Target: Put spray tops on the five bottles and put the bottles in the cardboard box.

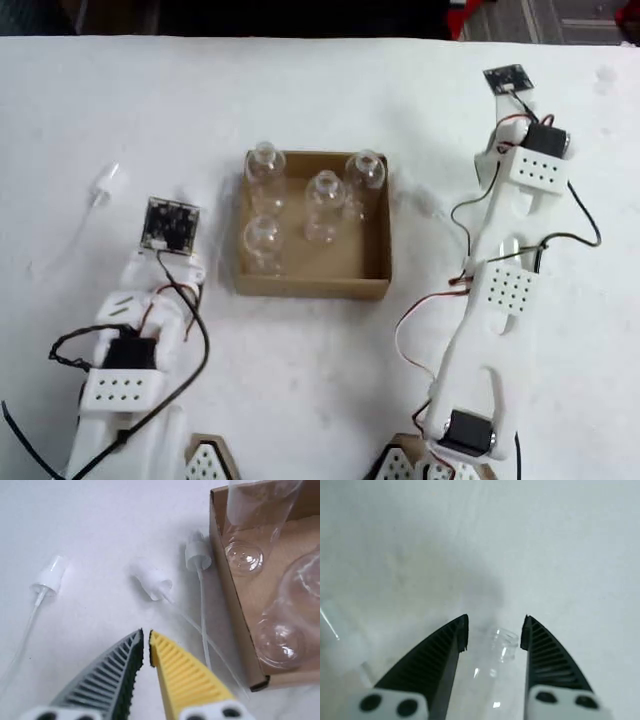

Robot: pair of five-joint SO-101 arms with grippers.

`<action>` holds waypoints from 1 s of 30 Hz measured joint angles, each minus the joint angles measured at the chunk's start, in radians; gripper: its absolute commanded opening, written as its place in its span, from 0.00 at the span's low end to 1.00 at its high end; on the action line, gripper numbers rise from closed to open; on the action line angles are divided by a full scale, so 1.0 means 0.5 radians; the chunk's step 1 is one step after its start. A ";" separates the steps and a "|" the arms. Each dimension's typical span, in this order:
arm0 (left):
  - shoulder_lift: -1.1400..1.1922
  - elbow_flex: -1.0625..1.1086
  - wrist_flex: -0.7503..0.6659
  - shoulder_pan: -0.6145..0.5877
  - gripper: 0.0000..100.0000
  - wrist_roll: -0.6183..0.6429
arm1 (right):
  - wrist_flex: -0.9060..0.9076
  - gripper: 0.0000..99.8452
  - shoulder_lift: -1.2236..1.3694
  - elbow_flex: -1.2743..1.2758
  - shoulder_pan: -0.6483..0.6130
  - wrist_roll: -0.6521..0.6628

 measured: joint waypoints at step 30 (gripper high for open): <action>0.000 0.003 0.000 0.061 0.03 -0.074 | 0.169 0.02 -0.003 -0.009 0.006 0.313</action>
